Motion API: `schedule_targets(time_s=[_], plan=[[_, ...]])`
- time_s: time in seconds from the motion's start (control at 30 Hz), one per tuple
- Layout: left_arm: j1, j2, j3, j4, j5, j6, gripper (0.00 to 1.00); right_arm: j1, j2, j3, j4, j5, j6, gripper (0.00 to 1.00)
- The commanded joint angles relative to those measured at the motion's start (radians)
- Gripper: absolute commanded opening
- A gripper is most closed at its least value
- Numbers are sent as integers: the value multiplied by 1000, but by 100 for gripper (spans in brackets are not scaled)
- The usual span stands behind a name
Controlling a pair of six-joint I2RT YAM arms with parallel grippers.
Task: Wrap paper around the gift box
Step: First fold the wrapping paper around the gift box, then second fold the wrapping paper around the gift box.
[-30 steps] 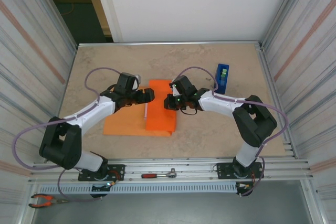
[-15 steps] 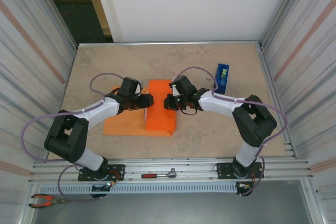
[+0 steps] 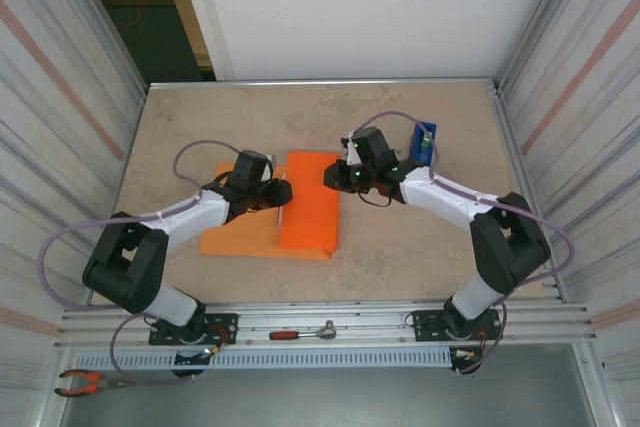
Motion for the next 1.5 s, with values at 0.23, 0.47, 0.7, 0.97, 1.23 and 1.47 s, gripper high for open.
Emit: schedule_targets(time_s=[0.23,0.47,0.7,0.97,1.23,1.47], plan=[[-42,-4,-56,-77,-69,-46,30,-21,106,91,-96,-85,-49,0],[-60,-13,-68,-74,-87,-84,30,12,242,246,-200,-93,-106,0],[-70,-9,-68,-72,-97,-94,30,23,315,259,-226,-56,-125,0],[-70,-9,-61,-79,-95,-91,29,30,351,193,-209,-33,-134,0],[-65,-39,-26,-127,-111,-68,31,42,365,180,-229,13,-147,0],[48,-184,-3,-217,-106,-53,61,40,363,157,-227,45,-140,0]])
